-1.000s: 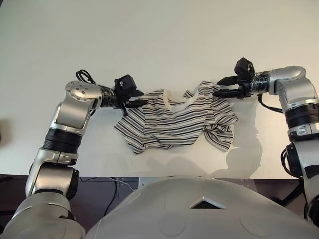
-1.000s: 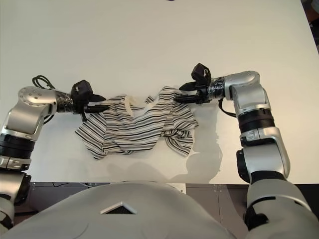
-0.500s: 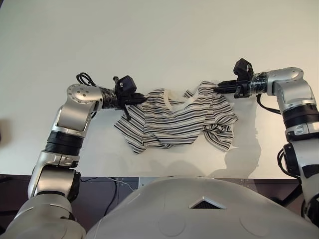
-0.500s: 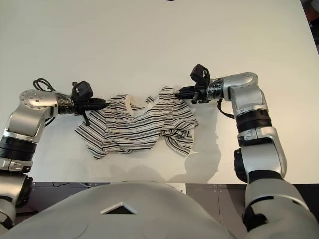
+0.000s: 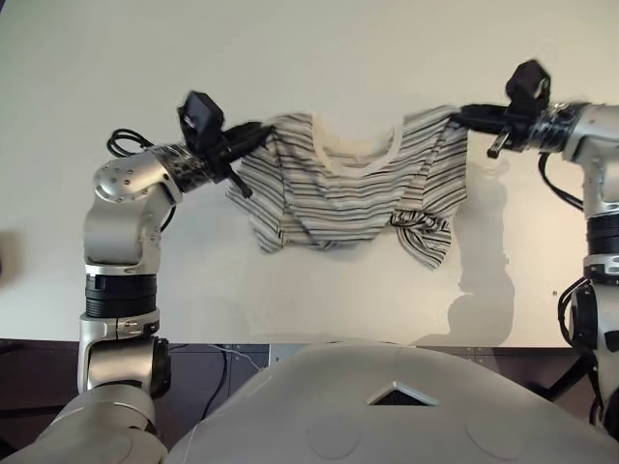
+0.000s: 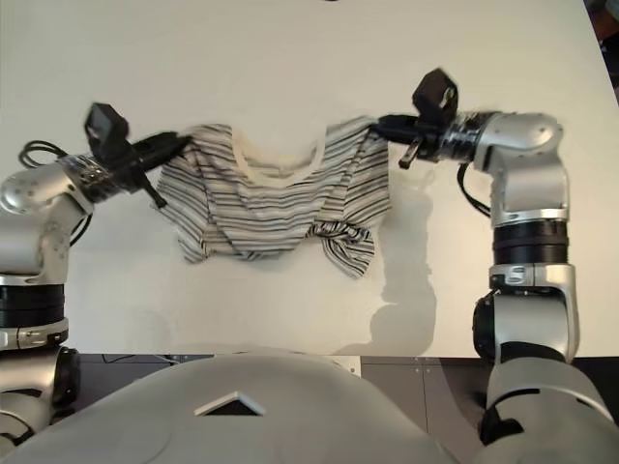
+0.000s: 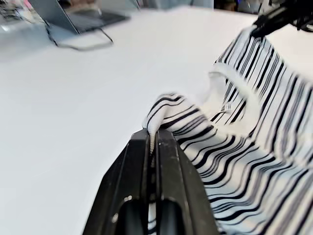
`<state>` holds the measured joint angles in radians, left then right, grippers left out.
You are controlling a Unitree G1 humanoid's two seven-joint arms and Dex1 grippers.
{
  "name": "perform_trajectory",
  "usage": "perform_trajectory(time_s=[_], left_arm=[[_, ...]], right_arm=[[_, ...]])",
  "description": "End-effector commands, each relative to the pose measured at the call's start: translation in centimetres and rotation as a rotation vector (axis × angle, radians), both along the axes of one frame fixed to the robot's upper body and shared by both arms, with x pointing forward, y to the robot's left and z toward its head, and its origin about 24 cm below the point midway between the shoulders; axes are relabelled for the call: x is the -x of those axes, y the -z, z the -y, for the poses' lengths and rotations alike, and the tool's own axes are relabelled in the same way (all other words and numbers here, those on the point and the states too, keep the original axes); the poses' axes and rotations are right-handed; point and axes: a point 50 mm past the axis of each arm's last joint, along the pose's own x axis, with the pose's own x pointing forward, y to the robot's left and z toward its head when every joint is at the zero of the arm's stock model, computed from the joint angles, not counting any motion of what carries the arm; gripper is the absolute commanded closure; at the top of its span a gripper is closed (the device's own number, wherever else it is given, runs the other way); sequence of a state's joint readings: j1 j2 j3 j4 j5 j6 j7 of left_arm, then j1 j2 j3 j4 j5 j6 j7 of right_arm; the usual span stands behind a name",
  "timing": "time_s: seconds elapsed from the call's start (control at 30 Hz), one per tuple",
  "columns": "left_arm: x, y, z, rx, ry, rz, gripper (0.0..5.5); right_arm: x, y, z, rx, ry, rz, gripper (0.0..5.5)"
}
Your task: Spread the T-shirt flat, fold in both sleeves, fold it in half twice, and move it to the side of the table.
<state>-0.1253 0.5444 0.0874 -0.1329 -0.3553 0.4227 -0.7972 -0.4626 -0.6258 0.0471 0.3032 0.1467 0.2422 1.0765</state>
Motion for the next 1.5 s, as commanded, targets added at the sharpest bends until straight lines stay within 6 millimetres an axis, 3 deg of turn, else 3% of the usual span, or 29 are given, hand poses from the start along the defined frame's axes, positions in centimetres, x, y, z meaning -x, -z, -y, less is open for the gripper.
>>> perform_trajectory(time_s=[0.03,0.2,0.3,0.37,0.5,0.73,0.83,0.93,1.03,1.17,1.3,1.37,1.5], left_arm=[[-0.8,-3.3,-1.4,0.076,-0.115,0.128,5.40],[-1.2,-9.2,-2.0,0.129,-0.136,0.340,5.40],[-0.6,-13.0,-2.2,0.094,-0.094,0.474,5.40],[0.2,-15.4,-2.5,0.089,-0.084,0.556,5.40],[3.6,-20.8,-3.6,0.086,-0.052,0.725,5.40],[8.3,-24.1,-3.7,0.026,0.051,0.770,5.40],[9.1,-25.0,-3.8,-0.010,0.063,0.772,5.40],[9.1,-25.0,-3.6,-0.042,0.086,0.737,5.40],[6.1,-21.0,-3.1,-0.099,0.119,0.552,5.40],[0.0,-9.6,-0.8,-0.163,0.198,0.191,5.40],[-6.2,1.2,1.1,-0.237,0.090,-0.034,5.40],[-8.2,4.0,1.3,-0.279,-0.004,-0.089,5.40],[-10.1,4.8,1.3,-0.314,-0.143,-0.077,5.40]], right_arm=[[-0.5,-4.0,0.1,0.039,0.002,0.202,5.38],[-0.7,-8.8,0.8,0.013,0.096,0.454,5.38],[0.3,-13.3,1.4,-0.195,0.162,0.598,5.38],[1.4,-15.8,1.5,-0.314,0.151,0.652,5.38],[5.7,-20.1,2.3,-0.503,0.056,0.726,5.38],[11.7,-23.8,3.2,-0.591,-0.070,0.766,5.38],[12.7,-24.9,3.2,-0.596,-0.087,0.786,5.38],[12.5,-24.7,3.3,-0.551,-0.055,0.754,5.38],[8.7,-20.5,2.8,-0.426,0.029,0.573,5.38],[2.0,-9.1,1.0,-0.229,0.126,0.252,5.38],[-3.5,0.7,-1.2,-0.067,0.245,0.043,5.38],[-5.4,2.8,-2.7,0.001,0.302,0.024,5.38],[-7.3,2.8,-5.2,0.046,0.349,0.075,5.38]])
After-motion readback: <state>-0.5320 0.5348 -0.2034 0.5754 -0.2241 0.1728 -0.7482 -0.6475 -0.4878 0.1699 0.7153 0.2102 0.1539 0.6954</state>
